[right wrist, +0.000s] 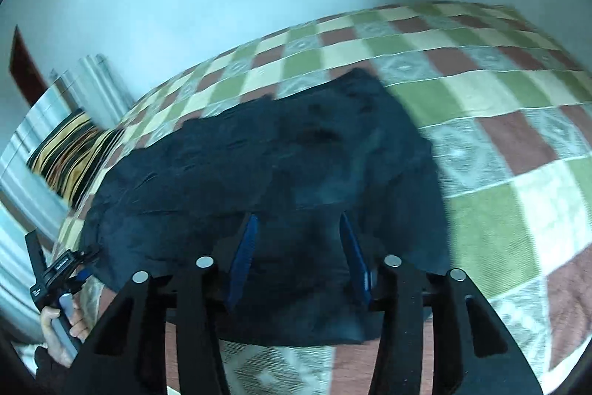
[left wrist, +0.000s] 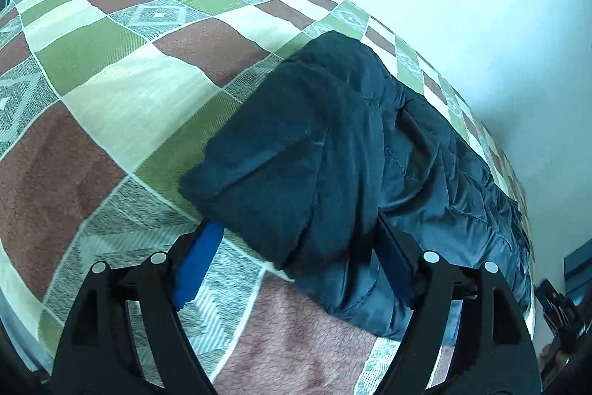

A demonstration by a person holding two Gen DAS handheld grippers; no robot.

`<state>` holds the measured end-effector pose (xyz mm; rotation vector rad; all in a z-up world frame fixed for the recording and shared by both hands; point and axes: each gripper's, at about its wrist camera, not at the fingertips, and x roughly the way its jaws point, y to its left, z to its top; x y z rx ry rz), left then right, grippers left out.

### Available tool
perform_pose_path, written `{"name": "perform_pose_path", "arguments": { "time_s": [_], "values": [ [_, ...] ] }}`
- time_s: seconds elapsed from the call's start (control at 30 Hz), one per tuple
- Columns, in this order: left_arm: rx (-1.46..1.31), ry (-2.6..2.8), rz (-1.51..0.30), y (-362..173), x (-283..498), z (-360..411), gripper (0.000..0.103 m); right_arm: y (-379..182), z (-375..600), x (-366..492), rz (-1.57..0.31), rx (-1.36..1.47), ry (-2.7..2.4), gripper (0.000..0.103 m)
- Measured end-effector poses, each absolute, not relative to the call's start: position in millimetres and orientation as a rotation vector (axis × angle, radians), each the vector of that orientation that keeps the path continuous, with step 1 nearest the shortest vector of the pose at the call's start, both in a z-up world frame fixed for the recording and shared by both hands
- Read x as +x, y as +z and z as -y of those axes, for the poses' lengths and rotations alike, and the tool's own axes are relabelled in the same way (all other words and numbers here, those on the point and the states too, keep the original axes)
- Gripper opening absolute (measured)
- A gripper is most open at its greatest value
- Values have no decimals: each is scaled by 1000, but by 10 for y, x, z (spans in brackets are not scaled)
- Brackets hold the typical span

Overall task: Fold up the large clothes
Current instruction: 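Move both open tools over the folded jacket and grasp its edge with the left tool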

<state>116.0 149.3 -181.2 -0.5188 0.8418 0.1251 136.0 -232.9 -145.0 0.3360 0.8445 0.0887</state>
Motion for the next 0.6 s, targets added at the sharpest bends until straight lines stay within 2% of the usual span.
{"name": "perform_pose_path", "arguments": {
  "time_s": [0.27, 0.33, 0.6],
  "values": [
    [-435, 97, -844, -1627, 1162, -1590, 82, -1435, 1521, 1734, -855, 243, 229, 42],
    [-427, 87, -850, -1591, 1193, -1650, 83, -1418, 1415, 1773, -857, 232, 236, 39],
    [-341, 108, -881, -1417, 1461, -1807, 83, -1466, 1105, 2016, -907, 167, 206, 39]
  ]
}}
